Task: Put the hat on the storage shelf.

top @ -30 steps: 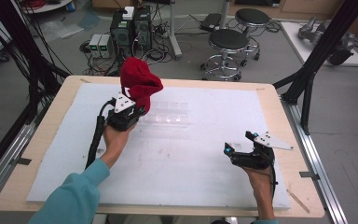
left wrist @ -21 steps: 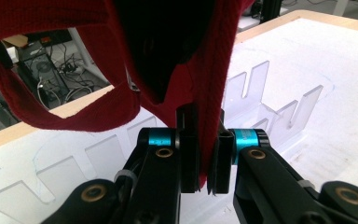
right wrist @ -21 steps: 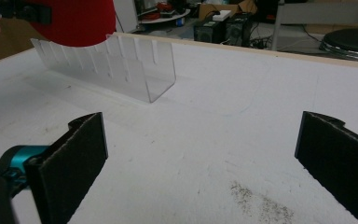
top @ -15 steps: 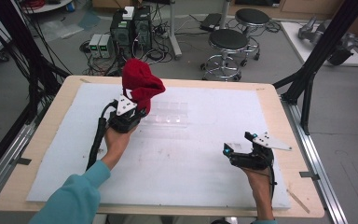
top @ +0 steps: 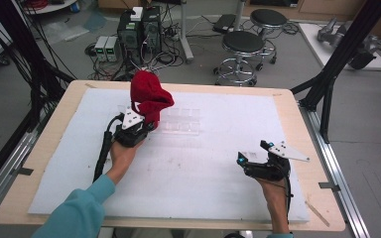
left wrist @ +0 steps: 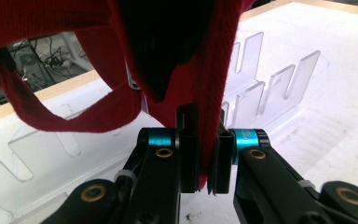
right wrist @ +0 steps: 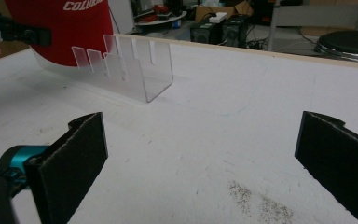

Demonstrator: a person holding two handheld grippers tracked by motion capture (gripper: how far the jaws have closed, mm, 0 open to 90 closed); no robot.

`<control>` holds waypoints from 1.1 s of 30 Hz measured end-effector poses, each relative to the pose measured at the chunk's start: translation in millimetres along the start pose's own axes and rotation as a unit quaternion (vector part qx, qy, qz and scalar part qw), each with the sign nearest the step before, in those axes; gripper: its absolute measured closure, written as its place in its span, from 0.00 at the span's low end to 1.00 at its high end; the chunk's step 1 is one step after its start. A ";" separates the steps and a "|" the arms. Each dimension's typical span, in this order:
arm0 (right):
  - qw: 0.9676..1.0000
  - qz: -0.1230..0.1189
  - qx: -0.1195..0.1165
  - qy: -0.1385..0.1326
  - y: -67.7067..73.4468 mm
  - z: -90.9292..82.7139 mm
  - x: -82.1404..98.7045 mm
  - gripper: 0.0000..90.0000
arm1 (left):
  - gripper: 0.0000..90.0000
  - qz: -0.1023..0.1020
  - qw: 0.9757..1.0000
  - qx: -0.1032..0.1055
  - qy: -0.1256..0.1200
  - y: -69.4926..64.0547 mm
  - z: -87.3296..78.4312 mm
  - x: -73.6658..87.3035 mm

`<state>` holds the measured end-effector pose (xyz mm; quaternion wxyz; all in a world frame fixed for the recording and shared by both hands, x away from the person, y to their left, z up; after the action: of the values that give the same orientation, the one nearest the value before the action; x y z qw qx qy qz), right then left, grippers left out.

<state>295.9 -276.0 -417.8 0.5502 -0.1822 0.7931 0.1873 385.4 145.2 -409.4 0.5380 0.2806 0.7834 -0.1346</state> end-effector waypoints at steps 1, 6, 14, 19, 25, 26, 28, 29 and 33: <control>1.000 0.000 0.002 -0.002 0.4 0.2 2.2 0.01 | 0.94 0.003 1.000 0.000 -0.003 0.3 -0.2 1.3; 1.000 -0.009 0.008 -0.009 4.4 1.0 7.6 0.01 | 0.94 0.005 1.000 0.005 -0.010 0.9 -0.3 3.5; 0.998 -0.044 0.017 -0.040 17.2 -0.5 7.1 0.01 | 0.93 0.011 1.000 0.007 -0.009 0.4 0.1 4.4; 0.997 -0.047 0.022 -0.049 17.9 -4.7 6.6 0.01 | 0.93 0.011 1.000 0.010 -0.013 1.0 0.7 4.7; 0.996 -0.054 0.029 -0.071 18.6 -8.2 13.1 0.01 | 0.89 0.014 1.000 0.018 -0.007 -2.2 3.3 6.3; 0.995 -0.048 0.033 -0.077 17.7 -8.5 17.4 0.01 | 0.87 0.012 1.000 0.019 -0.008 -2.9 3.8 6.6; 0.997 -0.033 0.037 -0.053 15.5 -7.2 22.3 0.01 | 0.81 0.008 1.000 0.017 -0.010 -1.7 4.5 7.0; 0.997 -0.034 0.038 -0.049 16.0 -7.0 23.0 0.01 | 0.79 0.008 1.000 0.015 -0.009 -1.0 4.4 7.3; 0.995 -0.051 0.045 -0.069 18.6 -6.7 21.2 0.01 | 0.52 -0.004 1.000 0.013 -0.009 1.6 2.7 9.1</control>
<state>274.3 -265.1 -433.8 0.6197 -0.1839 0.7509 0.1353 386.1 147.9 -418.7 0.5406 0.2835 0.7779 -0.1493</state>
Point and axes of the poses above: each handheld gripper's, and its own axes: z roughly forward along the jaws, x roughly out of its underside, y roughly to its left, the point moved 1 cm from there along z, roughly forward along the jaws, and after that the axes turned 1 degree about y, right-handed, at the moved point
